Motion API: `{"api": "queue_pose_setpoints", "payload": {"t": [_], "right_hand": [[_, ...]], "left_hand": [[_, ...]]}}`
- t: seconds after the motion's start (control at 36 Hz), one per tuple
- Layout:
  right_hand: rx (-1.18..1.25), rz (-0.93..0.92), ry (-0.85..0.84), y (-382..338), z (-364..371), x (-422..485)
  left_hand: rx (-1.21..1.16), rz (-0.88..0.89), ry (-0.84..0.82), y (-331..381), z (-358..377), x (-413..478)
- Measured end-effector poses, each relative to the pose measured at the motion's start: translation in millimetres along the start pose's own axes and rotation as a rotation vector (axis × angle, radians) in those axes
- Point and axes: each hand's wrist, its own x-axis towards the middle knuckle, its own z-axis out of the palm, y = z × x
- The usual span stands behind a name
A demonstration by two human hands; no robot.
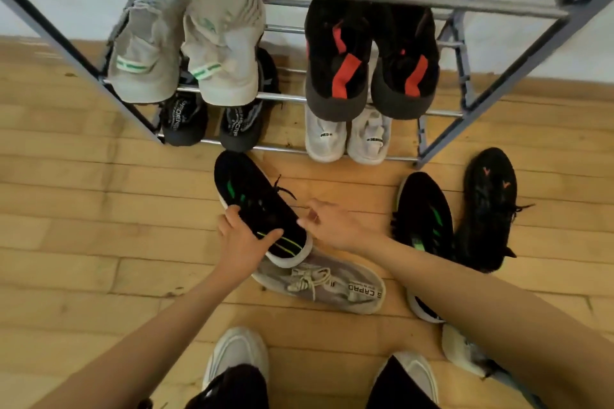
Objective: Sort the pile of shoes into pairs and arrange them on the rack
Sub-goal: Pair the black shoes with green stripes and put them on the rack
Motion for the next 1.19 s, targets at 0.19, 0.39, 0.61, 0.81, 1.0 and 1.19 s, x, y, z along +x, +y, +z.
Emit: {"api": "queue_pose_setpoints", "payload": {"t": [0.19,0.39,0.61,0.81,1.0,1.19], "right_hand": [[0.139,0.132,-0.015,-18,6,8],[0.436,0.202,0.036,-11,0,-18],[0.633,0.321,0.012,40,-10,-60],[0.616,0.37,0.103,78,-16,-106],[-0.098,0.6,0.382,126,-37,-122],[-0.201,0.724,0.166,134,-42,-119]], "left_hand": [[-0.46,-0.233,-0.149,12,-14,0],[-0.503,-0.237,-0.269,14,-19,-3],[-0.523,-0.166,-0.434,47,6,-32],[-0.407,-0.087,-0.501,61,45,-51],[-0.227,0.003,-0.44,71,63,-57],[-0.213,0.0,-0.463,63,70,-55]]}}
